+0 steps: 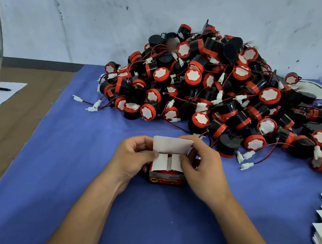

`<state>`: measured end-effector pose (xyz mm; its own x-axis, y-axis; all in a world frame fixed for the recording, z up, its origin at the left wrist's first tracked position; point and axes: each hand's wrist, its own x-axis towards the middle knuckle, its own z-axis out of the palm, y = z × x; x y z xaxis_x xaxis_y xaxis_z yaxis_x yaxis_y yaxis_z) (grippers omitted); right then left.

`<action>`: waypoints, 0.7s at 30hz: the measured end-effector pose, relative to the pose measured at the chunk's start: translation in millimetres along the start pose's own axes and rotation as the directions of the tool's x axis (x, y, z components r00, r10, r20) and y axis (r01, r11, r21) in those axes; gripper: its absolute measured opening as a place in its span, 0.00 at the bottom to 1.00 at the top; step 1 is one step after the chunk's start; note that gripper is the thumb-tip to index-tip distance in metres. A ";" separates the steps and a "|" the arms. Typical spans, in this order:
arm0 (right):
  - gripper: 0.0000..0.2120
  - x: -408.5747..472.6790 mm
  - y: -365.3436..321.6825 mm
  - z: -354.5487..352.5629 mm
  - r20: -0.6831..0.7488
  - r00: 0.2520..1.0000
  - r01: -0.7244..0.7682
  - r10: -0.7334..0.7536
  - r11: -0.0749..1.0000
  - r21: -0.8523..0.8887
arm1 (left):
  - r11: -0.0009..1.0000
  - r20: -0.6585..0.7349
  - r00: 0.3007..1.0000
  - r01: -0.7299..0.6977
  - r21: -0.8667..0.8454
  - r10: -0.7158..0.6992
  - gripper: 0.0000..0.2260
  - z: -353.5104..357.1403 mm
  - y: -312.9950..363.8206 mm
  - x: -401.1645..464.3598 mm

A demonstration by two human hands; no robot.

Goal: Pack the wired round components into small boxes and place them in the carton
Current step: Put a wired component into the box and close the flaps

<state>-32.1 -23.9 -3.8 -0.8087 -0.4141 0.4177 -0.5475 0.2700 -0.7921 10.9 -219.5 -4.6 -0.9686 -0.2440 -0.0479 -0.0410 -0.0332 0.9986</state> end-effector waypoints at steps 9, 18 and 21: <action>0.17 -5.2 -4.7 -23.5 0.296 0.953 0.119 -0.056 0.973 -0.199 | 0.998 0.139 0.988 -0.061 -0.017 0.063 0.21 -1.7 2.3 -7.0; 0.15 -4.5 2.7 -8.7 0.173 0.972 0.206 -0.157 0.924 -0.322 | 0.919 0.257 0.945 -0.272 0.285 0.200 0.15 -13.2 2.0 -9.4; 0.18 -1.4 2.8 -11.9 0.214 0.970 0.177 -0.119 0.945 -0.277 | 0.861 0.240 0.931 -0.350 0.369 0.276 0.12 -12.4 0.7 -6.2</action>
<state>-35.1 -12.2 -1.2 -0.6729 -0.6198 0.4038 -0.7197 0.4223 -0.5511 20.0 -230.0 -3.9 -0.9717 -0.0039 0.2363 0.2135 0.4148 0.8845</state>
